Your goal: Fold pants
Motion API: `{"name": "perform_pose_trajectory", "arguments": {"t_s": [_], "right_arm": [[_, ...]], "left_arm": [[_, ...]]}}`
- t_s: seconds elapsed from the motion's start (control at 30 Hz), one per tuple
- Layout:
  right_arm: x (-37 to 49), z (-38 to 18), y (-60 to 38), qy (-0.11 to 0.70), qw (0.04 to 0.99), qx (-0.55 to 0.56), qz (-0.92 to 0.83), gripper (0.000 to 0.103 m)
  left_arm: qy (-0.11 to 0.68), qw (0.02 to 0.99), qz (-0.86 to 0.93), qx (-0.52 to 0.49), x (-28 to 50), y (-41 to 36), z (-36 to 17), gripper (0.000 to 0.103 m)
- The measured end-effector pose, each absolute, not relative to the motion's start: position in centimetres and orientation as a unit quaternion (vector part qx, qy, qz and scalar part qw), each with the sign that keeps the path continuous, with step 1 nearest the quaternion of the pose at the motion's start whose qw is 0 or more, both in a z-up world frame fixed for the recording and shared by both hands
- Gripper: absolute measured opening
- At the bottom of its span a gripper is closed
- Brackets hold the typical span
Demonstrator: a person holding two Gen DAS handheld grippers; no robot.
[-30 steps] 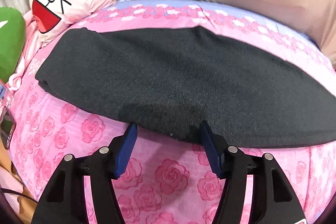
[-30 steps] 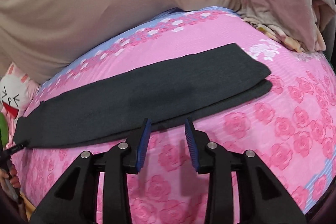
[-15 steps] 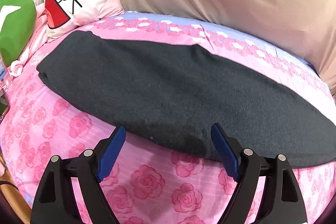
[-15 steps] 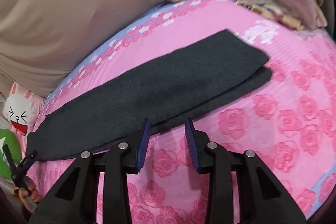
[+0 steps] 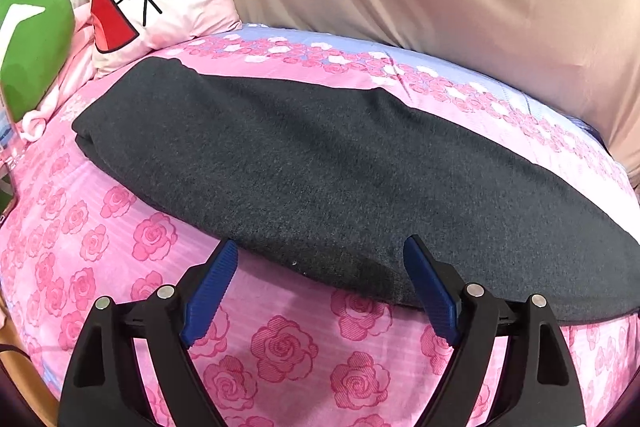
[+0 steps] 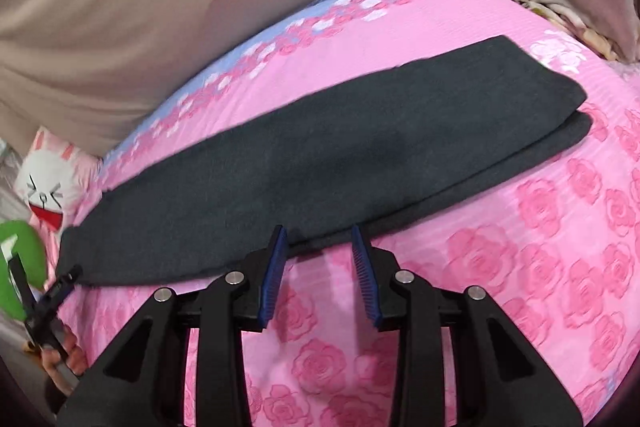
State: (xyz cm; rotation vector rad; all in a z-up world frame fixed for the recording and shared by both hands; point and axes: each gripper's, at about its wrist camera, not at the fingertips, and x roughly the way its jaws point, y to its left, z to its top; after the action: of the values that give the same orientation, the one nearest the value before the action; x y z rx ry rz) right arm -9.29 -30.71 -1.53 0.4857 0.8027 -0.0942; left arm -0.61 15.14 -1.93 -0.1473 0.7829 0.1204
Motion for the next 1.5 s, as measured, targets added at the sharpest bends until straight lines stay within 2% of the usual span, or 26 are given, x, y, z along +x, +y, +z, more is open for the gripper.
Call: {"name": "perform_pose_trajectory", "arguments": {"t_s": [0.2, 0.27, 0.3, 0.47, 0.63, 0.77, 0.8, 1.17, 1.2, 1.23, 1.3, 1.5], "right_arm": [[-8.1, -2.1, -31.8, 0.375, 0.881, 0.286, -0.042, 0.032], [-8.1, -2.0, -31.9, 0.372, 0.882, 0.284, -0.048, 0.020], [-8.4, -1.7, -31.7, 0.368, 0.884, 0.284, -0.043, 0.008], [-9.5, -1.7, -30.9, 0.382, 0.889, 0.247, -0.059, 0.006], [-10.0, -0.7, -31.3, 0.367, 0.892, 0.256, -0.069, 0.018], [-8.7, -1.3, -31.6, 0.385, 0.892, 0.216, -0.098, 0.018], [-8.6, -1.6, -31.7, 0.389, 0.890, 0.214, -0.101, 0.015], [-12.1, 0.5, -34.7, 0.334, 0.903, 0.223, -0.150, 0.019], [-12.4, 0.4, -35.3, 0.335, 0.901, 0.226, -0.156, 0.025], [-12.7, 0.4, -35.9, 0.334, 0.900, 0.227, -0.162, 0.037], [-13.2, 0.3, -36.8, 0.329, 0.902, 0.222, -0.171, 0.050], [-13.7, -0.5, -40.1, 0.321, 0.900, 0.257, -0.145, 0.055]], "left_arm": [[0.384, 0.919, 0.058, -0.069, -0.5, 15.0, -2.0, 0.082], [0.385, 0.919, 0.059, -0.069, -0.4, 15.0, -2.0, 0.082], [0.385, 0.918, 0.058, -0.069, -0.4, 15.0, -2.0, 0.082], [0.391, 0.916, 0.060, -0.068, -0.3, 15.0, -2.2, 0.082], [0.397, 0.914, 0.066, -0.052, -0.1, 14.5, -2.4, 0.082], [0.399, 0.913, 0.074, -0.040, -0.1, 14.1, -2.4, 0.082], [0.398, 0.913, 0.075, -0.039, -0.1, 14.1, -2.4, 0.082], [0.400, 0.912, 0.085, -0.028, 0.0, 13.8, -2.4, 0.082], [0.400, 0.912, 0.086, -0.029, -0.1, 13.9, -2.4, 0.082], [0.400, 0.912, 0.087, -0.028, 0.0, 13.9, -2.5, 0.082], [0.401, 0.911, 0.088, -0.026, 0.0, 13.8, -2.5, 0.082], [0.398, 0.912, 0.093, -0.019, -0.1, 13.6, -2.4, 0.083]]}}
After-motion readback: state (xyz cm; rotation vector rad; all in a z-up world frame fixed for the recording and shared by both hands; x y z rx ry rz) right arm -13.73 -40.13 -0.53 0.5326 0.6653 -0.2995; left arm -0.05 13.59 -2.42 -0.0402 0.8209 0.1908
